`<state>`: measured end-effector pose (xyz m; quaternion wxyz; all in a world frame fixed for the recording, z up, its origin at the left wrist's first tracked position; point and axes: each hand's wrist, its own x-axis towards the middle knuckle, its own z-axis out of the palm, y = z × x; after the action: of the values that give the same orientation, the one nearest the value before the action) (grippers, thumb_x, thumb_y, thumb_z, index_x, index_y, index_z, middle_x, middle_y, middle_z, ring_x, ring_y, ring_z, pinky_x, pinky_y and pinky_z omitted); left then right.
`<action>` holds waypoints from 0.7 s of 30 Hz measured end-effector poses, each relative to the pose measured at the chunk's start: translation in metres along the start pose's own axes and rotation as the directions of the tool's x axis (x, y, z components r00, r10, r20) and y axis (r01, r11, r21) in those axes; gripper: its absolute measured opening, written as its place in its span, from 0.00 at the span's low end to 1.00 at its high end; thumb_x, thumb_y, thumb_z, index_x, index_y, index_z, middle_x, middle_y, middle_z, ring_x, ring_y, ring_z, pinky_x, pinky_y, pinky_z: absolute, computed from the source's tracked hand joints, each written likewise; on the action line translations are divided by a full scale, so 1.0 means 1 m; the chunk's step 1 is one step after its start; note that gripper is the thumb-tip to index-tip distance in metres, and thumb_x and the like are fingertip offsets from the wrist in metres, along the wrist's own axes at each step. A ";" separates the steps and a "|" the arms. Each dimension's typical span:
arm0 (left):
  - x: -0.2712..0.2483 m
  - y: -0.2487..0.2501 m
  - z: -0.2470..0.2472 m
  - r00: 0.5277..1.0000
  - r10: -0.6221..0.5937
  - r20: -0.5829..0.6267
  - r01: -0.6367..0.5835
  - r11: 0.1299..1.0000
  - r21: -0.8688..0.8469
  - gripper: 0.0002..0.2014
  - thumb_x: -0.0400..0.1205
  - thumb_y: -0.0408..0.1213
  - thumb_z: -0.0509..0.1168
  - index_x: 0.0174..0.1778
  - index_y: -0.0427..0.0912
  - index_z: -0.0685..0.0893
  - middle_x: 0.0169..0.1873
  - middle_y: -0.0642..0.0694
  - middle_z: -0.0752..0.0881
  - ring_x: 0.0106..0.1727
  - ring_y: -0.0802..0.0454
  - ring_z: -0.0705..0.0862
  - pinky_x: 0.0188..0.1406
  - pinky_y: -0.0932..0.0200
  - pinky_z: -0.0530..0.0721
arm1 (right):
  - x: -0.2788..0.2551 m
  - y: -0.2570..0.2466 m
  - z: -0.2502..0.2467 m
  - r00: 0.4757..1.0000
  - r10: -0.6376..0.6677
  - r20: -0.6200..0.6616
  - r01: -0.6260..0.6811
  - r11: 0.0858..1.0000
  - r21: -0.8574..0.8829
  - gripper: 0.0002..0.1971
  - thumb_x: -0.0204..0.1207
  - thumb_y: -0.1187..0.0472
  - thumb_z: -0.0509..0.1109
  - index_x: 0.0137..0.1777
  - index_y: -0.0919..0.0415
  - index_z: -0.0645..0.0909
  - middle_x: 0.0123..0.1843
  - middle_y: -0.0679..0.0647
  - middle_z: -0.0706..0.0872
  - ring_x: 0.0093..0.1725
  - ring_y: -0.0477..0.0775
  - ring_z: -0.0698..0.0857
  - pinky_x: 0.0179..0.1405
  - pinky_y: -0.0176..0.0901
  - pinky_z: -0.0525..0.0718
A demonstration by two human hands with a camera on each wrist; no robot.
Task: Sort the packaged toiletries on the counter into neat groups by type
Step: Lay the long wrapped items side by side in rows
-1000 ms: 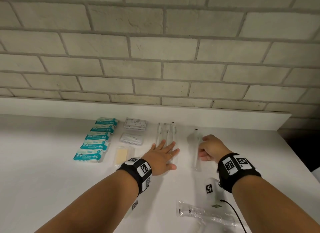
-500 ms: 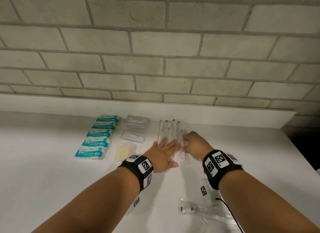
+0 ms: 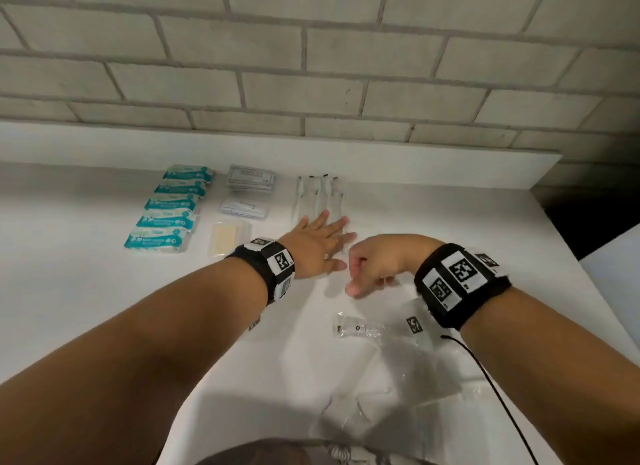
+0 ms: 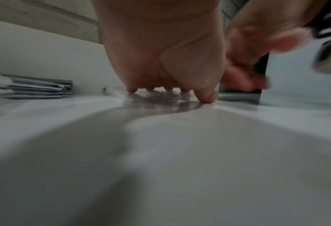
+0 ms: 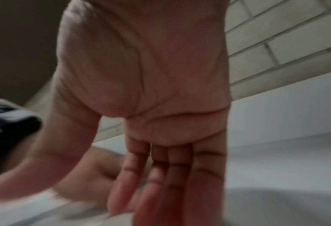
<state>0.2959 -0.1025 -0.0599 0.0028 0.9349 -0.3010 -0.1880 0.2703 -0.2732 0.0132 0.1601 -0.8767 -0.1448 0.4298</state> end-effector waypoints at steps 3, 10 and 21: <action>0.000 0.001 0.001 1.000 -0.008 -0.001 0.008 1.000 -0.012 0.34 0.84 0.62 0.47 0.84 0.60 0.41 0.83 0.54 0.34 0.84 0.45 0.32 0.82 0.36 0.39 | -0.012 -0.012 0.032 0.990 0.085 0.110 -0.036 0.922 -0.385 0.26 0.65 0.44 0.79 0.56 0.61 0.81 0.48 0.52 0.87 0.45 0.56 0.84 0.37 0.44 0.78; -0.002 0.002 -0.001 1.000 -0.008 0.007 0.008 1.000 -0.009 0.33 0.85 0.62 0.46 0.84 0.60 0.41 0.83 0.53 0.33 0.83 0.45 0.32 0.82 0.37 0.39 | -0.005 -0.003 0.031 0.979 -0.004 -0.202 -0.074 0.922 -0.379 0.07 0.72 0.62 0.67 0.46 0.58 0.71 0.38 0.48 0.77 0.38 0.51 0.77 0.27 0.39 0.71; -0.001 -0.001 0.001 1.000 -0.013 -0.003 0.013 0.998 -0.054 0.33 0.85 0.60 0.49 0.84 0.61 0.42 0.83 0.56 0.34 0.84 0.47 0.32 0.82 0.39 0.38 | 0.016 0.068 -0.019 0.638 0.255 -0.727 -0.149 0.966 0.209 0.09 0.80 0.64 0.57 0.48 0.60 0.80 0.52 0.60 0.87 0.46 0.59 0.82 0.43 0.44 0.79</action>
<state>0.2955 -0.1009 -0.0601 0.0271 0.9367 -0.2899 -0.1946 0.3029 -0.3317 -0.0144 0.2128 -0.9736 0.0611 0.0553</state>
